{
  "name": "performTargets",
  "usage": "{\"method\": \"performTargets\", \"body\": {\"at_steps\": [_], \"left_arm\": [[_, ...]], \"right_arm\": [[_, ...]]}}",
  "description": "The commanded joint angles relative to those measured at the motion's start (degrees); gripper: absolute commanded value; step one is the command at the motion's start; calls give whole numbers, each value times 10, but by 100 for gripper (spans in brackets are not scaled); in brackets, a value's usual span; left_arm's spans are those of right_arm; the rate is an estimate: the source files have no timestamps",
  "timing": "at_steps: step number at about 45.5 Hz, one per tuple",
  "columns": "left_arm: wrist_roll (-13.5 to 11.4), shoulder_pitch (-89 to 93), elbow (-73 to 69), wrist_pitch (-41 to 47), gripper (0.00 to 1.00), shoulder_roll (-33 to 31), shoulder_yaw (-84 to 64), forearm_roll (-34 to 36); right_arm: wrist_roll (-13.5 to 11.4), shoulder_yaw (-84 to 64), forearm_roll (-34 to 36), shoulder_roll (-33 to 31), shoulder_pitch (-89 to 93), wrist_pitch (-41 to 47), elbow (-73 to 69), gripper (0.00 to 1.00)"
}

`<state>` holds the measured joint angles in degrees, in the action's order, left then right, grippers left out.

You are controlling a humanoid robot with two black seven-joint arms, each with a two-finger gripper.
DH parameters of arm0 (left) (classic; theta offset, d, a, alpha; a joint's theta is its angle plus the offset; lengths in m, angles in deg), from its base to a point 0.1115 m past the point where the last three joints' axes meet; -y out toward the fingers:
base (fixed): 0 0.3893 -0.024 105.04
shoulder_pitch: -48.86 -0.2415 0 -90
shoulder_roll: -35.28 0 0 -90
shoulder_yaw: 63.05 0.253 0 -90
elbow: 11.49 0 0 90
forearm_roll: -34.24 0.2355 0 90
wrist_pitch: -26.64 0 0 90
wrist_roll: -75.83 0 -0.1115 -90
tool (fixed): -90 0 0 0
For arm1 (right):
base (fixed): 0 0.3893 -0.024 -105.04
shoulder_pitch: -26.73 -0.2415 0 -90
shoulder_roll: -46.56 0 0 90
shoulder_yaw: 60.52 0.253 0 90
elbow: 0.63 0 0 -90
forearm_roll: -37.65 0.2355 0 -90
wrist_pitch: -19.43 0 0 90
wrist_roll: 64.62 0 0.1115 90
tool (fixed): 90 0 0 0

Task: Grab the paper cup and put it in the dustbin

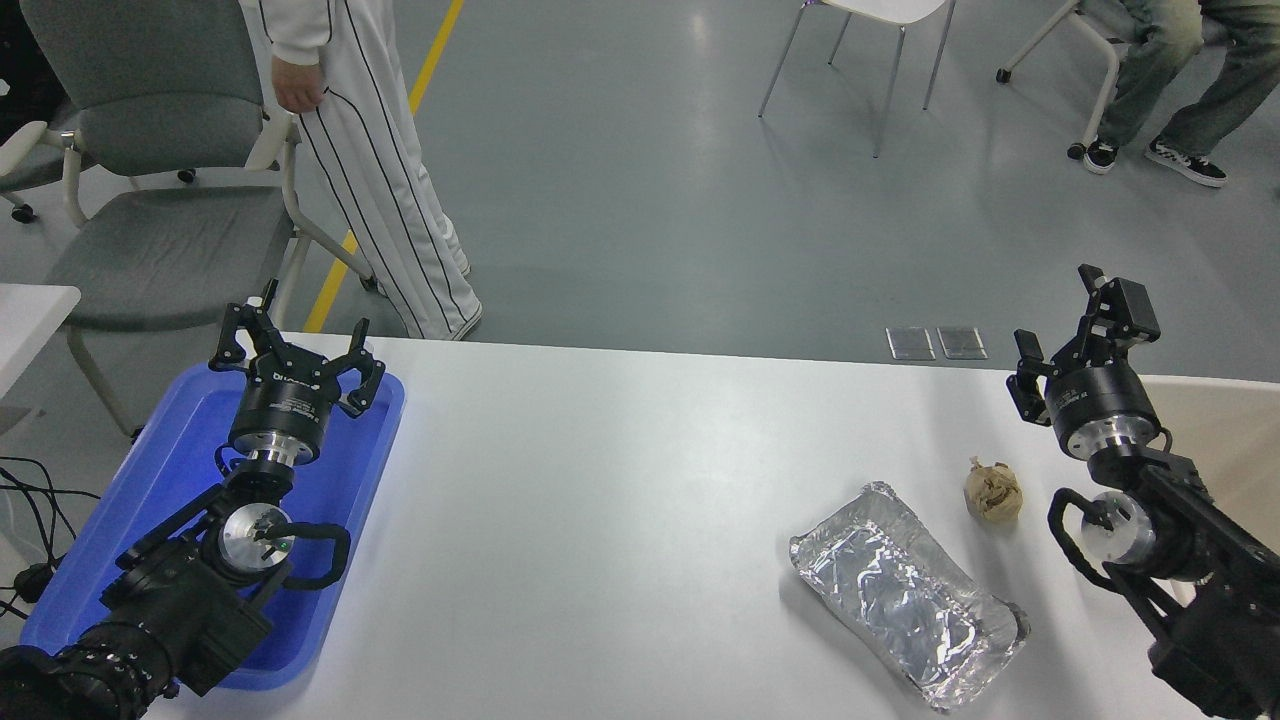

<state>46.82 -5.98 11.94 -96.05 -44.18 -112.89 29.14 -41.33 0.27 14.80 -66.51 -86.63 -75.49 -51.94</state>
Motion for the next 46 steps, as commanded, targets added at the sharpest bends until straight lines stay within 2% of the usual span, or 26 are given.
{"method": "performTargets", "body": {"at_steps": [1, 7, 10, 22, 33, 46], "left_arm": [[0, 1, 0, -1, 100, -1, 0, 0], [0, 1, 0, -1, 100, -1, 0, 0], [0, 1, 0, -1, 100, -1, 0, 0], [0, 1, 0, -1, 100, -1, 0, 0], [0, 1, 0, -1, 100, -1, 0, 0], [0, 1, 0, -1, 100, 0, 0, 0]], "right_arm": [[0, -51, 4, -22, -4, 1, -5, 100], [0, -139, 65, -69, -31, 2, -9, 100], [1, -230, 103, -101, -62, 2, -20, 100], [2, -488, 120, -190, -180, 1, -57, 100], [1, -635, 121, -221, -259, 2, -63, 100], [1, -918, 125, -218, -426, 14, -68, 100]]}}
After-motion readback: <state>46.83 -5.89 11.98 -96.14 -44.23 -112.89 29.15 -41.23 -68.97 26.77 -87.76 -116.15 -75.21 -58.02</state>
